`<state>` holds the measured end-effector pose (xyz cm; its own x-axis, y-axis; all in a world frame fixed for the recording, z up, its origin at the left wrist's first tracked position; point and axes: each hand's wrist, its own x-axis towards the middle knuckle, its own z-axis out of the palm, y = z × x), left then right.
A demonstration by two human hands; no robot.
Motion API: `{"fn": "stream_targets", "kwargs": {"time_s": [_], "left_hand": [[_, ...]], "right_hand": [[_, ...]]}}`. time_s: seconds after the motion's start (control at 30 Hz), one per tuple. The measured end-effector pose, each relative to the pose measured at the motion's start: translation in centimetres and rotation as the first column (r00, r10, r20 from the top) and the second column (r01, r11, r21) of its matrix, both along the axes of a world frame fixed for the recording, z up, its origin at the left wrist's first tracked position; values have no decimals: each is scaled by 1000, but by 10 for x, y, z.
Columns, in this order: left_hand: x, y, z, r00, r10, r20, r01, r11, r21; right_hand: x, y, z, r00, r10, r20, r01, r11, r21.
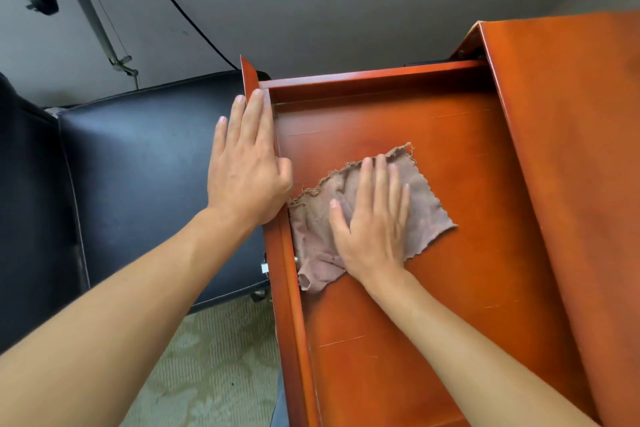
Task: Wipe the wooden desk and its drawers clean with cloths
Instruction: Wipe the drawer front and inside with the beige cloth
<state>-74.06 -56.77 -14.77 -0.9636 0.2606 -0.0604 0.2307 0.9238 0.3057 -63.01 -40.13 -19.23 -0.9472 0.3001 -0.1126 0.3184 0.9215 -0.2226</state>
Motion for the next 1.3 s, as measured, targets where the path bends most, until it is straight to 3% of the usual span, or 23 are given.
{"fn": "stream_targets", "kwargs": {"time_s": [0.07, 0.1, 0.17, 0.27, 0.37, 0.5, 0.57, 0.67, 0.8, 0.9, 1.07, 1.17, 1.3], "left_hand": [[-1, -1, 0, 1000, 3, 6, -3, 1000, 20], [-1, -2, -1, 1000, 5, 9, -5, 1000, 25], [-1, -3, -1, 1000, 10, 8, -10, 1000, 26], [-2, -2, -2, 1000, 7, 3, -7, 999, 31], [-2, 0, -2, 1000, 16, 2, -16, 999, 39], [0, 4, -3, 999, 39, 17, -40, 997, 70], [0, 3, -4, 999, 45, 17, -46, 995, 86], [-1, 0, -4, 999, 44, 17, -46, 993, 113], [-1, -1, -3, 999, 32, 24, -36, 986, 161], [-1, 0, -4, 999, 32, 36, -39, 980, 195], [0, 13, -5, 997, 67, 37, -74, 964, 254], [2, 17, -7, 997, 72, 31, -77, 962, 261], [0, 13, -6, 997, 69, 24, -73, 967, 245]], "right_hand": [[-11, -19, -6, 982, -141, 126, 140, 990, 21], [-13, -29, -10, 979, -144, 147, 134, 988, 74], [-17, -37, -18, 990, -68, 127, 47, 986, 162], [-47, -9, -24, 996, 18, 89, -30, 990, 141], [-96, 36, -27, 984, -176, 30, 168, 970, 179], [-149, 29, -22, 863, -503, 42, 497, 861, 107], [-156, -9, -21, 893, -449, 34, 446, 892, 71], [-137, -58, -26, 980, -197, -12, 198, 976, 91], [-97, -43, -30, 997, -72, 1, 72, 988, 135], [-94, 8, -32, 954, -300, -17, 299, 939, 170], [-155, 56, -22, 752, -658, 42, 654, 753, 72], [-186, 24, -17, 715, -695, 72, 698, 716, -22], [-180, -36, -16, 814, -577, 73, 580, 813, -43]]}}
